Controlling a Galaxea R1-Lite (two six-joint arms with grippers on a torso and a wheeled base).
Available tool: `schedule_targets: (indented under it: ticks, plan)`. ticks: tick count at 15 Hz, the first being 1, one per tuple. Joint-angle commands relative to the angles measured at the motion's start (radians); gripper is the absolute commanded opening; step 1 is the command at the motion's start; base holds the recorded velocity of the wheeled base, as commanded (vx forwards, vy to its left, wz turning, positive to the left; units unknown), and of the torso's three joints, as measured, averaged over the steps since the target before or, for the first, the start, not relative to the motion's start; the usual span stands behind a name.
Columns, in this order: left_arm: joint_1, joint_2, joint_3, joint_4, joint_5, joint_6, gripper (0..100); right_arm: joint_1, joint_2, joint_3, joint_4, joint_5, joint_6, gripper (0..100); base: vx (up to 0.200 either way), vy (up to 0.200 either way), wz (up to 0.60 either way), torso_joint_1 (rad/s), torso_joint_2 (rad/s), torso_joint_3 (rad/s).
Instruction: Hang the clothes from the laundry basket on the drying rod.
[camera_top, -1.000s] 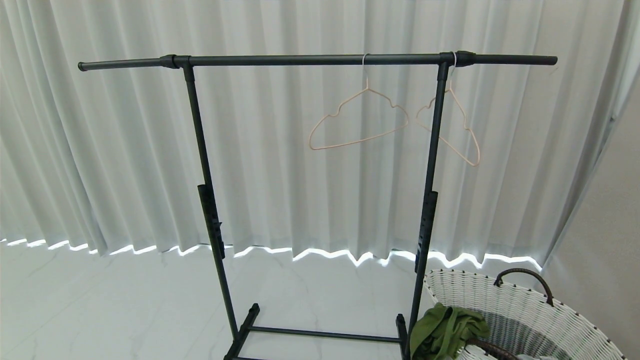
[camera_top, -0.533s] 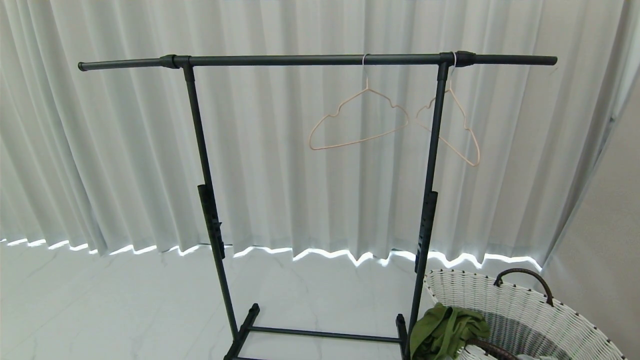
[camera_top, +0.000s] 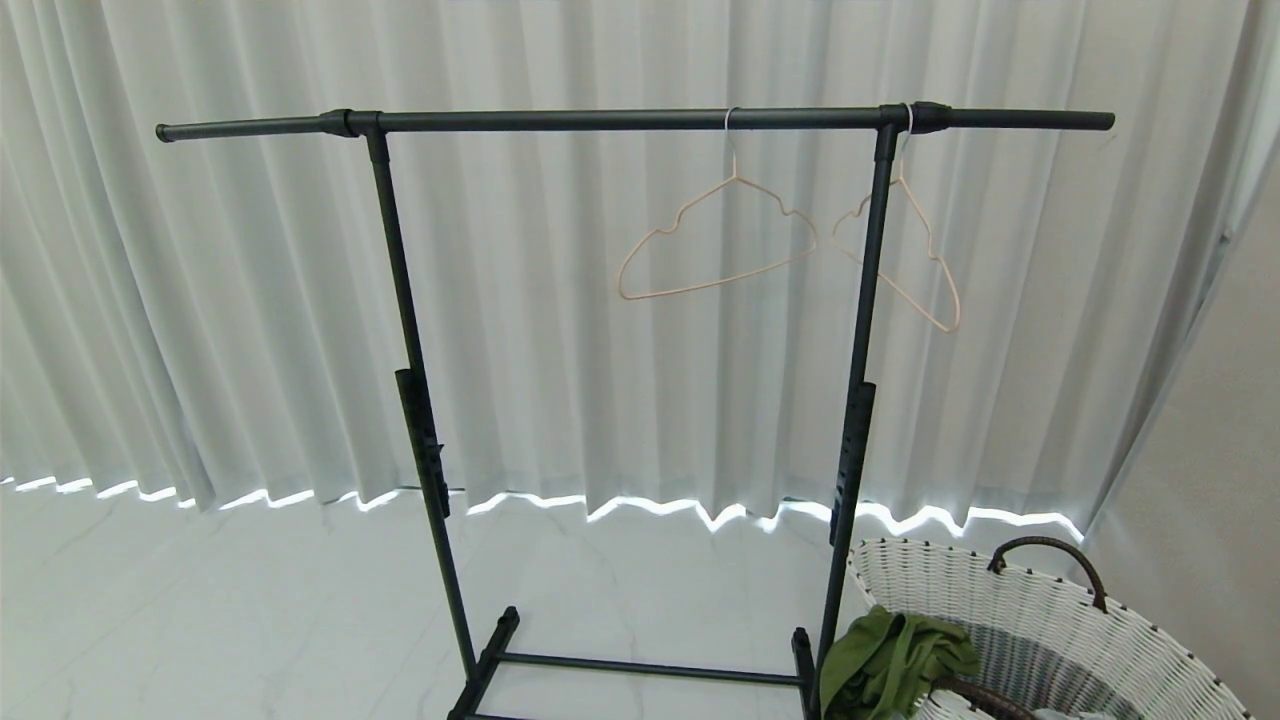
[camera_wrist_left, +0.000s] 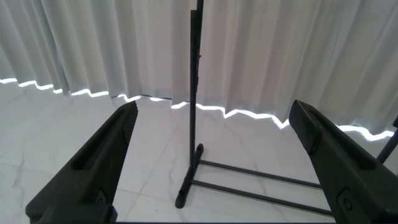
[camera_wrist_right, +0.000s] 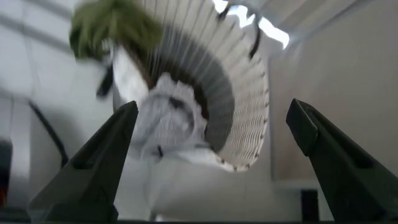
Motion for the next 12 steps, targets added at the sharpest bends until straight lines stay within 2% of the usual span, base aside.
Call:
schedule_targets:
  ticks: [1,2,6,8,9,10,12]
  plan:
    - [0.001,0.0,0.0,0.0,0.001,0.0,100,0.003,0.399,0.018,-0.055,-0.045,-0.065,100,0.0,0.0,0.0,0.0,0.0,0.0]
    - [0.001,0.002,0.001,0.0,0.001,0.0,100,0.003,0.469,0.031,-0.068,-0.071,-0.088,100,0.0,0.0,0.0,0.0,0.0,0.0]
    - [0.001,0.002,0.001,0.0,0.001,0.001,100,-0.008,0.664,0.053,-0.176,-0.076,-0.135,100,0.0,0.0,0.0,0.0,0.0,0.0]
    - [0.001,0.0,0.001,0.0,0.001,0.0,100,-0.046,0.767,0.053,-0.24,-0.077,-0.192,100,0.0,0.0,0.0,0.0,0.0,0.0]
    - [0.001,0.0,0.001,0.0,0.001,0.0,100,-0.046,0.767,0.053,-0.24,-0.077,-0.192,100,0.0,0.0,0.0,0.0,0.0,0.0]
    - [0.001,0.0,0.001,0.0,0.001,0.0,100,-0.112,0.855,0.053,-0.337,-0.077,-0.273,100,0.0,0.0,0.0,0.0,0.0,0.0]
    - [0.001,0.002,0.001,0.0,0.001,0.0,100,-0.181,0.94,0.051,-0.437,-0.077,-0.352,100,0.0,0.0,0.0,0.0,0.0,0.0]
